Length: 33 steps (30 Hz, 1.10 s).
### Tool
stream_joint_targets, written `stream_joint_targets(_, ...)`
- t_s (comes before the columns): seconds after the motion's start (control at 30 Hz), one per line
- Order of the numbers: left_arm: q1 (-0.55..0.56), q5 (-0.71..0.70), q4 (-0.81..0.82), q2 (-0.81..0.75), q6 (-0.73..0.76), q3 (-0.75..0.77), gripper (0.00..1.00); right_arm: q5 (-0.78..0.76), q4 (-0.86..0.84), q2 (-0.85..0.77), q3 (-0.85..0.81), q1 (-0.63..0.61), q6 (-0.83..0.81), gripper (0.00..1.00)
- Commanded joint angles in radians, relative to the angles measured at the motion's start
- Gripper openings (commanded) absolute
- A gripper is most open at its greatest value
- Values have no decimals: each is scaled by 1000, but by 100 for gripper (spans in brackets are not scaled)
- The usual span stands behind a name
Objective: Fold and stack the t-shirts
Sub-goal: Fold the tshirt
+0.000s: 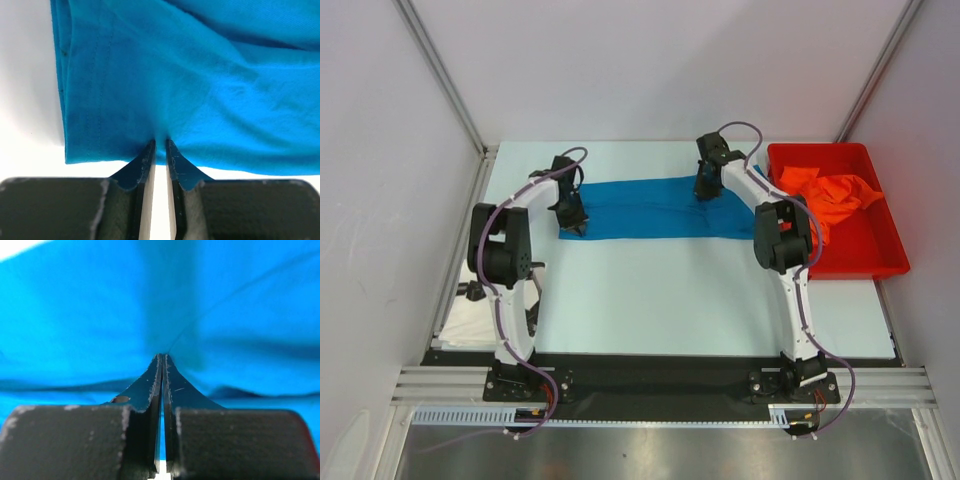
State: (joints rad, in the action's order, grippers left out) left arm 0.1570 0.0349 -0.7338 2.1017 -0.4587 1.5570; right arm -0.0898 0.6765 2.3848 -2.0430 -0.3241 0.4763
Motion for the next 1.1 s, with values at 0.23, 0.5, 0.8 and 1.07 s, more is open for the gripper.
stream_joint_targets(0.23,-16,-32,-10,-115,51,-55,20,59,9,-125,-30,23,-13,0)
stream_joint_targets(0.5,-24,-24,-29,-46,51,93,23,105,5,-217,165,16,5,0)
stream_joint_targets(0.8,-62,-32,-70,72,45,167,22,91,-12,-196,208,-7,25,0)
stream_joint_targets(1.07,-62,-29,-13,-14,11,-50,23,79,-25,-87,138,13,28,0)
